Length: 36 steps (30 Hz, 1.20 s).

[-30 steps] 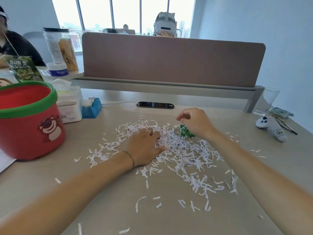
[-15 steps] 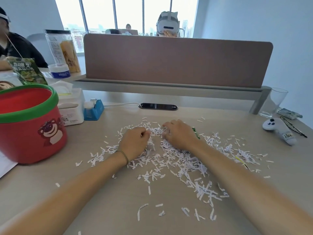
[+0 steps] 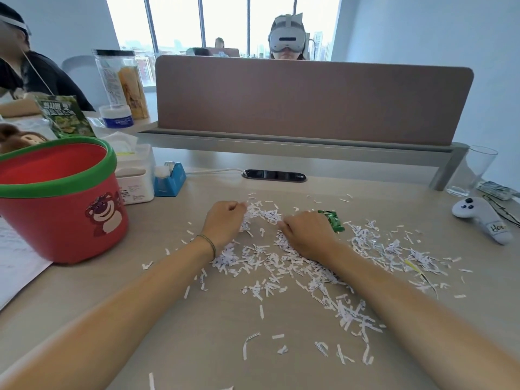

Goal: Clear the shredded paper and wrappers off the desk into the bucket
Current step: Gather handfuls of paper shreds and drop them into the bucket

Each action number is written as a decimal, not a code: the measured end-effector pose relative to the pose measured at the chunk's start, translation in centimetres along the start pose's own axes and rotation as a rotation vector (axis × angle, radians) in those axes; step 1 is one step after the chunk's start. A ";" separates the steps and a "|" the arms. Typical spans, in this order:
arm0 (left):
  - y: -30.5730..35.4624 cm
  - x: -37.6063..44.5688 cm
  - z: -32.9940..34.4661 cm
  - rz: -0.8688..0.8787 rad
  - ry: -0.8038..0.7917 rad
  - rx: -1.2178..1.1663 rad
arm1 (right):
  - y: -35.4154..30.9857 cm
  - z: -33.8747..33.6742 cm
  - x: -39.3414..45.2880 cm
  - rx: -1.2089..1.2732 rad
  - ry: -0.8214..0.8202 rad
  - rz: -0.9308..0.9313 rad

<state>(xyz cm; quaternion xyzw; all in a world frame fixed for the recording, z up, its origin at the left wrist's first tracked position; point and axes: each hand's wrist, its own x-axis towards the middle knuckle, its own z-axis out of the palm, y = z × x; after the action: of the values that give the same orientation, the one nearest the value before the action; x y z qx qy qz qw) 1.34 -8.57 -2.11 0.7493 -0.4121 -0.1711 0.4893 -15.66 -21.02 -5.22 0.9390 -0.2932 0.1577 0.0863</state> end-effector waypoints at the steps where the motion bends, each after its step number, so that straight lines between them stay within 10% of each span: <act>1: 0.0 0.0 0.0 -0.028 -0.001 -0.030 | -0.1 0.1 0.0 0.022 -0.001 0.010; 15: 2.5 1.3 -3.0 -0.134 0.023 -0.249 | -4.4 -4.1 3.3 1.217 0.156 0.562; 36: 8.7 5.2 -26.7 -0.073 0.383 -0.264 | -20.5 -16.3 18.0 1.639 -0.022 0.536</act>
<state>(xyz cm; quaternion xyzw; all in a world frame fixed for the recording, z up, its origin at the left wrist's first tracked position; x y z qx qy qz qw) 18.22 1.62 18.60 0.7120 -0.2582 -0.0958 0.6460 6.15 -9.59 14.85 0.6053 -0.2995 0.3254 -0.6618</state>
